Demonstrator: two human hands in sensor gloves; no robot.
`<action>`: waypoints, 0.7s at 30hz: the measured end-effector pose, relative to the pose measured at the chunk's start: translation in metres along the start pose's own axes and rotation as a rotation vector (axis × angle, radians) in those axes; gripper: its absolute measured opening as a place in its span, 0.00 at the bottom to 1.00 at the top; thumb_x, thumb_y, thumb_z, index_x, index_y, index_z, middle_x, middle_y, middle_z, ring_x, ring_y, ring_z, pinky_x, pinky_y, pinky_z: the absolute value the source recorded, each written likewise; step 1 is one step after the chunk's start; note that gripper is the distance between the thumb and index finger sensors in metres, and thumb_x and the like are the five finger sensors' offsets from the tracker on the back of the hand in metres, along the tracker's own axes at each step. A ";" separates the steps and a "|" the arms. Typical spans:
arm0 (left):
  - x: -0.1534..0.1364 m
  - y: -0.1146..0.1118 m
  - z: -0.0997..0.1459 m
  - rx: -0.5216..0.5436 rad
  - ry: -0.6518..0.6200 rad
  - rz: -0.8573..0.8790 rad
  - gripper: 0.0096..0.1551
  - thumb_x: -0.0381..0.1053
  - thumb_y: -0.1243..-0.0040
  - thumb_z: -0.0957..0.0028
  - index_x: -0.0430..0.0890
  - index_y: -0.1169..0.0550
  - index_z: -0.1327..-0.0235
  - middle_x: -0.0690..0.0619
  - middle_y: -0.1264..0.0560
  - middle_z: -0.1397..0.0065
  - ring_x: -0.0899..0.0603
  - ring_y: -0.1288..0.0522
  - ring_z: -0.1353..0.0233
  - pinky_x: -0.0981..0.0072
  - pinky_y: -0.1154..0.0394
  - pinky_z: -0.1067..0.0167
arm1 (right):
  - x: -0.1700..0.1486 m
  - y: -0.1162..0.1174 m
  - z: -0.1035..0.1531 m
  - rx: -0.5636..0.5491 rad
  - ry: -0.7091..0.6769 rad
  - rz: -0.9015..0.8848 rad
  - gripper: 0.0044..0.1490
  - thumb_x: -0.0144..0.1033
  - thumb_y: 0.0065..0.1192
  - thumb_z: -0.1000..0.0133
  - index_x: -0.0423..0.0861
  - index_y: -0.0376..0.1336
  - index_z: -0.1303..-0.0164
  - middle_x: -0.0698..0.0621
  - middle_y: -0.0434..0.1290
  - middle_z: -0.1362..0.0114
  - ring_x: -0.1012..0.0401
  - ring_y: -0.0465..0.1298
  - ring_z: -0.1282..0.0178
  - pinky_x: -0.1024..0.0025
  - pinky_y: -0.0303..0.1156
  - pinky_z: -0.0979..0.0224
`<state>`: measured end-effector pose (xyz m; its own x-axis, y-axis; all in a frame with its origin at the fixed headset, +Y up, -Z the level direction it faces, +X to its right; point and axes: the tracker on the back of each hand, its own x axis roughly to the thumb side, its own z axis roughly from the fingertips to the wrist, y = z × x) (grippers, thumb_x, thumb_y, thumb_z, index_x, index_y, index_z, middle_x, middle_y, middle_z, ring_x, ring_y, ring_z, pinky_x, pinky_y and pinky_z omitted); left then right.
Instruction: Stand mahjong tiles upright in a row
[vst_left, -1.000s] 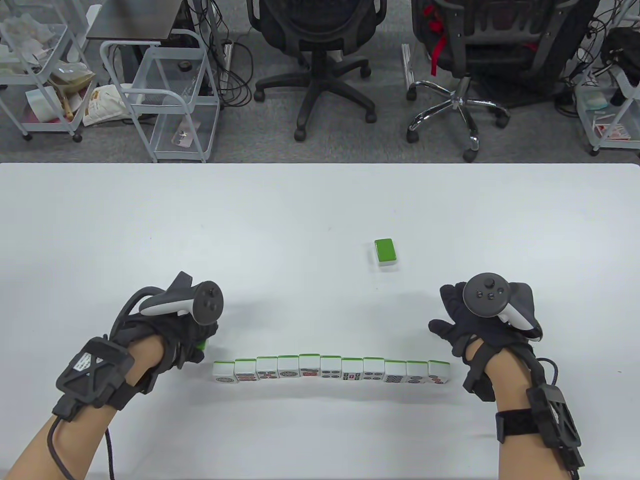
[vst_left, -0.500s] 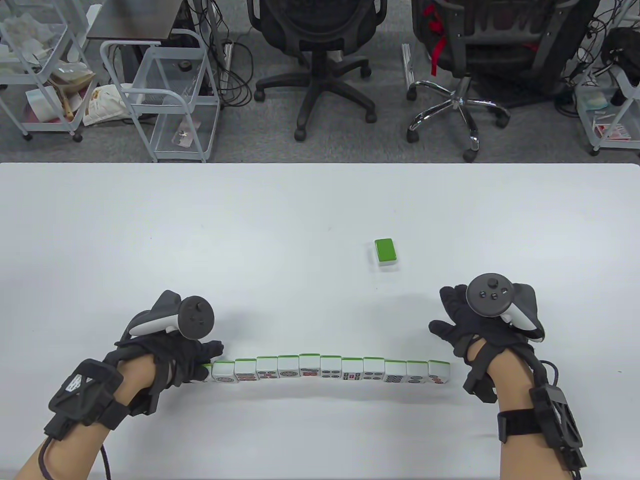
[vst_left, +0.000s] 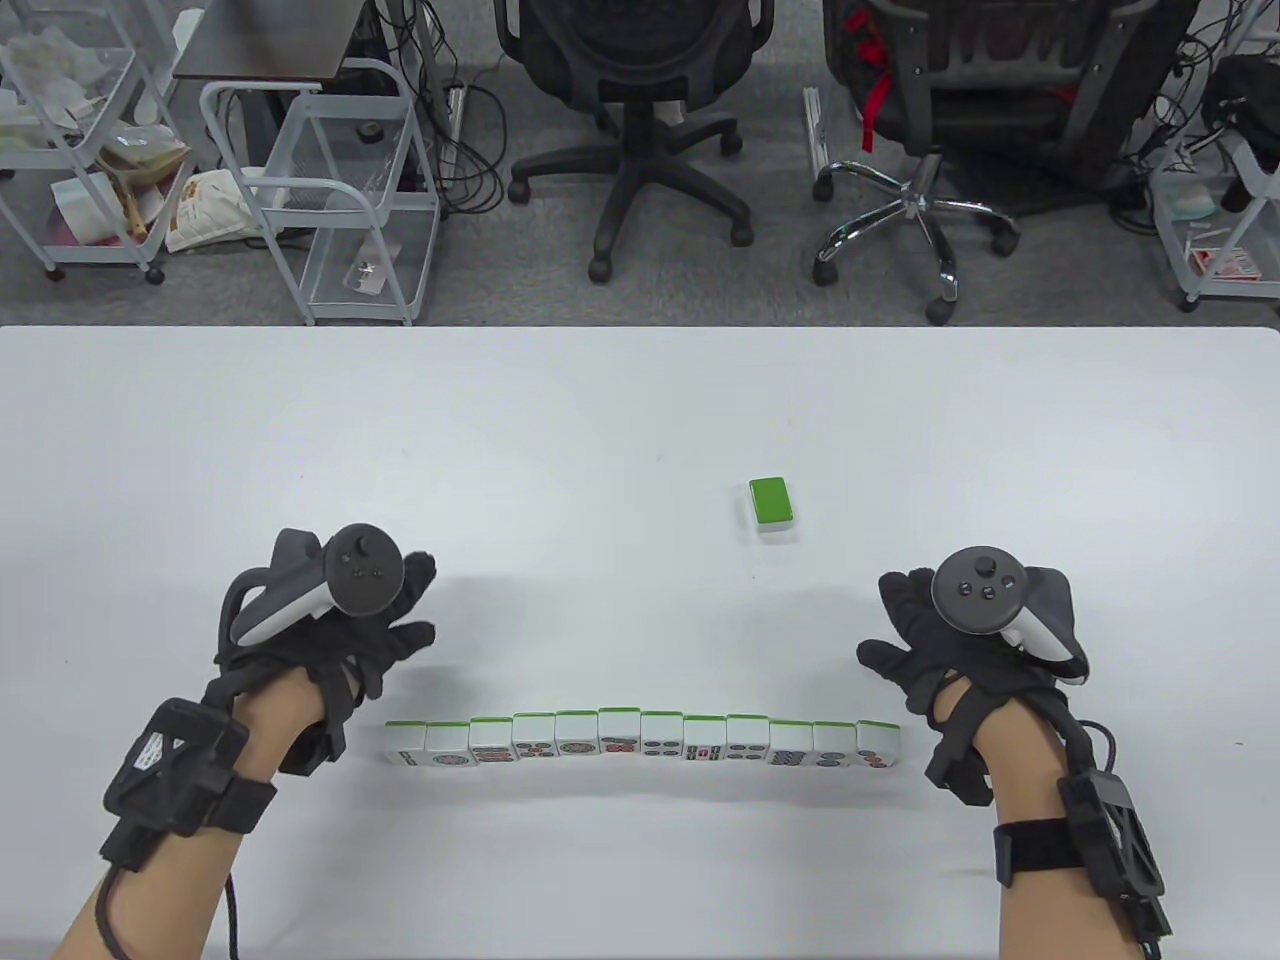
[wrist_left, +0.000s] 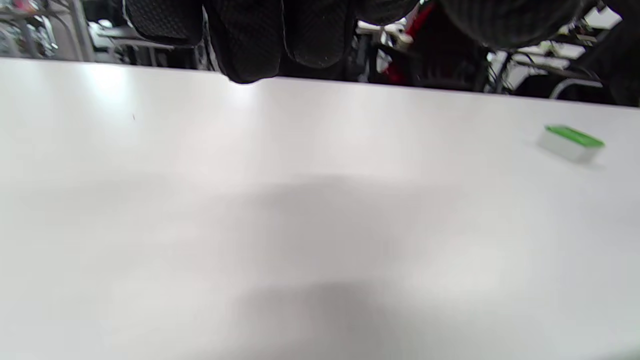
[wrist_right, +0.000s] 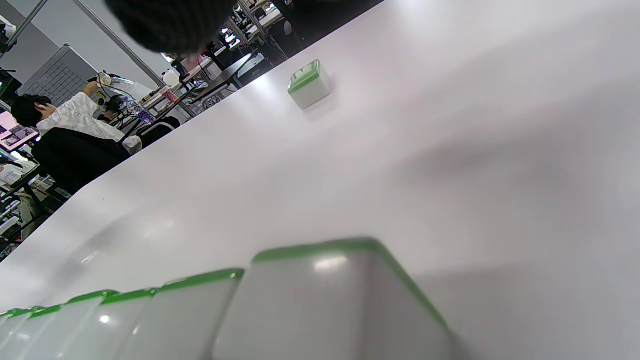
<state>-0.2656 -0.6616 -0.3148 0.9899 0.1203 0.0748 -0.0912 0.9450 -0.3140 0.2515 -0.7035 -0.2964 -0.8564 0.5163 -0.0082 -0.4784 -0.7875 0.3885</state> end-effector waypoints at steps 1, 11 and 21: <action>0.004 0.004 -0.005 0.024 0.040 0.030 0.49 0.70 0.48 0.68 0.63 0.48 0.31 0.59 0.44 0.18 0.39 0.36 0.18 0.42 0.37 0.26 | 0.000 0.000 0.000 0.000 0.000 0.001 0.54 0.53 0.59 0.58 0.39 0.45 0.28 0.31 0.40 0.22 0.27 0.44 0.26 0.29 0.51 0.32; 0.018 -0.027 -0.042 0.093 0.225 0.107 0.50 0.71 0.49 0.67 0.63 0.52 0.31 0.56 0.54 0.17 0.37 0.48 0.16 0.41 0.43 0.24 | 0.001 0.003 -0.001 0.012 0.000 0.006 0.54 0.53 0.59 0.57 0.39 0.44 0.28 0.31 0.40 0.22 0.27 0.44 0.26 0.29 0.51 0.33; 0.010 -0.035 -0.044 0.084 0.243 0.098 0.49 0.71 0.49 0.67 0.63 0.50 0.31 0.56 0.52 0.17 0.37 0.47 0.16 0.41 0.42 0.25 | 0.013 0.002 -0.008 -0.067 -0.010 0.113 0.53 0.51 0.62 0.58 0.40 0.45 0.29 0.31 0.42 0.22 0.28 0.48 0.26 0.29 0.54 0.33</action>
<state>-0.2476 -0.7072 -0.3445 0.9720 0.1455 -0.1846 -0.1864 0.9556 -0.2284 0.2379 -0.7014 -0.3030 -0.9036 0.4263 0.0415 -0.3914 -0.8612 0.3243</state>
